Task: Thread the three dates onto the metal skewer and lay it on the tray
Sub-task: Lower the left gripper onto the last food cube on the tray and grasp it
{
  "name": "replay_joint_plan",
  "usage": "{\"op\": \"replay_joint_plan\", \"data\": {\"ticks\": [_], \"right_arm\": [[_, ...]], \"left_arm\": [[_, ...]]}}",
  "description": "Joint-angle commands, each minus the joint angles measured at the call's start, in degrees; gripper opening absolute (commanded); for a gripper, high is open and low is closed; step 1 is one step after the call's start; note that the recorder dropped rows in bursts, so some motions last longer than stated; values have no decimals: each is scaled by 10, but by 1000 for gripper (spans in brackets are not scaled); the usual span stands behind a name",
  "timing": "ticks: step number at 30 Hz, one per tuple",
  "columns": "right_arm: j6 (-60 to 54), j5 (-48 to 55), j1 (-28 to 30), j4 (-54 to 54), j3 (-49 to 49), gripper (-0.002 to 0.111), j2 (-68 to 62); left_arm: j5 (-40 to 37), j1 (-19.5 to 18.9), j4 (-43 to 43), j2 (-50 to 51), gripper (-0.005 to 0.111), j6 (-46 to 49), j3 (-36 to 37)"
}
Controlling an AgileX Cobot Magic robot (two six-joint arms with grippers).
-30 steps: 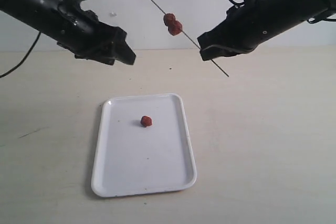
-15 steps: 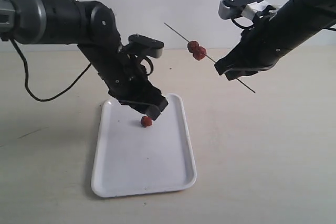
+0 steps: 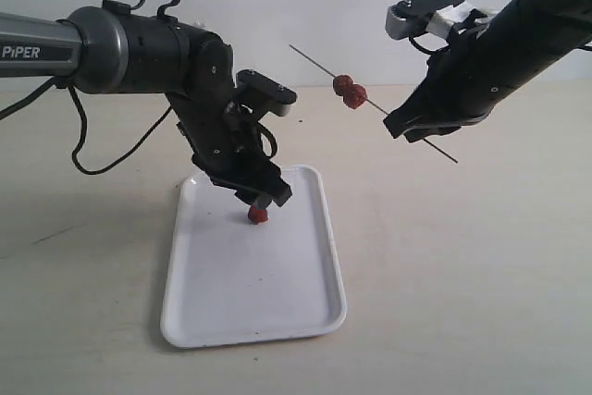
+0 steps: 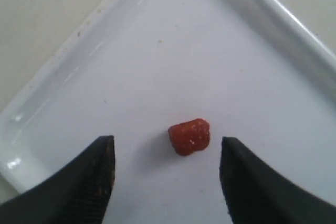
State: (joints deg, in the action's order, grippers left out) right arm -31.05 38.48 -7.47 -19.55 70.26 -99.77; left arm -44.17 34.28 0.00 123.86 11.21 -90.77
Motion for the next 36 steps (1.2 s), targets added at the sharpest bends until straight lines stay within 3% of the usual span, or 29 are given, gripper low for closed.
{"op": "replay_joint_plan", "data": {"ticks": [1, 4, 9, 14, 31, 36], "right_arm": [[-4, -4, 3, 15, -2, 0, 3], [-4, -5, 3, 19, -2, 0, 3], [-4, -5, 3, 19, -2, 0, 3], [-3, -2, 3, 15, -2, 0, 3], [-3, 5, 3, 8, -2, 0, -2], [-3, 4, 3, 8, -2, 0, -1]], "left_arm": [[7, 6, 4, 0, 58, 122, -5], [-7, 8, 4, 0, 58, 213, -5], [27, 8, 4, 0, 58, -57, -5], [8, 8, 4, 12, 58, -147, -5], [-4, 11, -25, 56, 58, -177, -27], [-4, 11, -25, 56, 41, -177, -27]]}}
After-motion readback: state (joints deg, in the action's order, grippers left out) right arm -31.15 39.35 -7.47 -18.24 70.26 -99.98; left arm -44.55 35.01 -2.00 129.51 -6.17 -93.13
